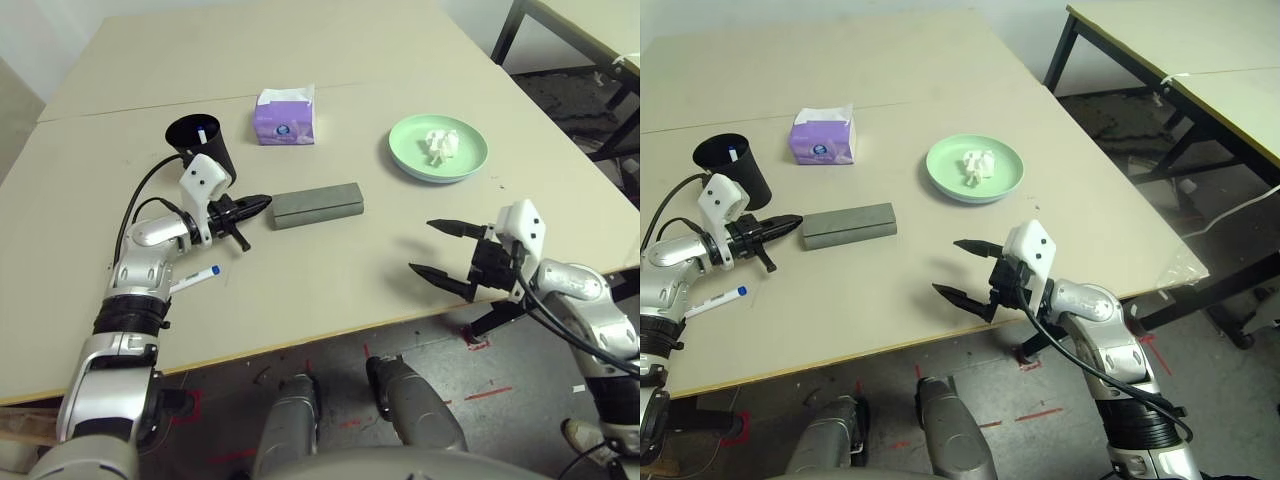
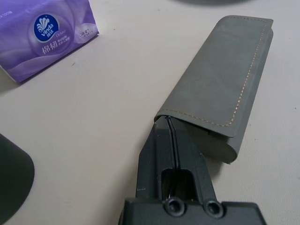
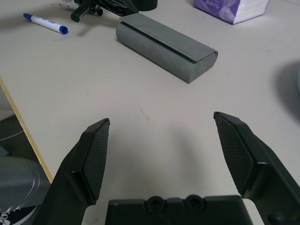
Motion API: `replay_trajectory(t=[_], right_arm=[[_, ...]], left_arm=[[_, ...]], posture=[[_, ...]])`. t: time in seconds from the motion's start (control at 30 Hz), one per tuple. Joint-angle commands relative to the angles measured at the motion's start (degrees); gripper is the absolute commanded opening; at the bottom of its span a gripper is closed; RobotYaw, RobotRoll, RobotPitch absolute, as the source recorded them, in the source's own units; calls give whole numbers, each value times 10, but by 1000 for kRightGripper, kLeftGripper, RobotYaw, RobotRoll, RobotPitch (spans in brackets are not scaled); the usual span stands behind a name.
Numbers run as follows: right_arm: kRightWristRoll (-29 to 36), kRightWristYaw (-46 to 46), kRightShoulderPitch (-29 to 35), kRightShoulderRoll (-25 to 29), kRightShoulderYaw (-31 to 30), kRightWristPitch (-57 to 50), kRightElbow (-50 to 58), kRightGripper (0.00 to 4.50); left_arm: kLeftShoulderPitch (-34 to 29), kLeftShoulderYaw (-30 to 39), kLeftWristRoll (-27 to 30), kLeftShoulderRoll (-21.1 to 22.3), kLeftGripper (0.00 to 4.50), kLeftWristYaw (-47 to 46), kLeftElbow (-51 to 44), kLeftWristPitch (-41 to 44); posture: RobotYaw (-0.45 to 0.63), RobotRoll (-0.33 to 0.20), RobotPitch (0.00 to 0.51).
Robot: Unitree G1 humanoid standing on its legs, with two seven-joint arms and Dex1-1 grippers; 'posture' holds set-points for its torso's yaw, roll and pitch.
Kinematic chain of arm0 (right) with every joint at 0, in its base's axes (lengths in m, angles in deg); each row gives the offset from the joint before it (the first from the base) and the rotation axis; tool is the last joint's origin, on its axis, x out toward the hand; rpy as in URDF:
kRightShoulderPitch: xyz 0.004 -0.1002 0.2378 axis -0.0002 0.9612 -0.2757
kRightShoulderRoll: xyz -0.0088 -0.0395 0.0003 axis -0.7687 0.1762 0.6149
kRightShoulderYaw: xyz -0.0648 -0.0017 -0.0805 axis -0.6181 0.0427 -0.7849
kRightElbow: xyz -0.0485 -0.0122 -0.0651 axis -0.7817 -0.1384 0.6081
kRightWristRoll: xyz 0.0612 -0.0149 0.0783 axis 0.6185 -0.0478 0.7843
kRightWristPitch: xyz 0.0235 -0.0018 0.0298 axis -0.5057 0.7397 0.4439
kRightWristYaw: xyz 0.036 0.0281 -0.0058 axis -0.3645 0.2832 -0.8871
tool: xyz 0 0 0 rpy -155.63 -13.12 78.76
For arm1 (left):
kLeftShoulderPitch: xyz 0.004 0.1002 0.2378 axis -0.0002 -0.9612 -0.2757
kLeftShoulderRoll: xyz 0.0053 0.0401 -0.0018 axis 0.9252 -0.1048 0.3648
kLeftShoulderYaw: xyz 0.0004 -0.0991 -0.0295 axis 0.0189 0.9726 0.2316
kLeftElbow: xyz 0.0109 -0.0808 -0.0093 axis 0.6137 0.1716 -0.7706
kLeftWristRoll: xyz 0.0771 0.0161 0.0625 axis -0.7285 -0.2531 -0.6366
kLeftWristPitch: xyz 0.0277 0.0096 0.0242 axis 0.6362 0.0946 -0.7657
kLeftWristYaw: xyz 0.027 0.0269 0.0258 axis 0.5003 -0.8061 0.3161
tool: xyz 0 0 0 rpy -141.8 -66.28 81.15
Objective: Organize and tidy the items on the table.
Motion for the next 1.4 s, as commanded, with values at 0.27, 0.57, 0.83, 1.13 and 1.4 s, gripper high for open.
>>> replay_trajectory(t=[0.27,0.57,0.83,1.13,1.4], right_arm=[[-1,1,-16,0,-1,5,1,4500],[-1,1,-12,-2,-4,6,-4,4500],[-1,8,-5,-7,-9,4,-20,4500],[9,22,13,-12,-10,25,-1,4500],[31,153,2,-11,-64,115,9,4500]], left_arm=[[-3,5,3,20,42,7,6,1],[-68,33,29,54,42,19,-59,36],[-186,122,76,206,42,95,-151,88],[-191,139,81,343,2485,216,-148,78],[-97,20,36,391,4477,341,-145,47]], posture=[[-238,0,143],[-224,0,157],[-172,0,188],[-148,0,206],[-169,0,214]])
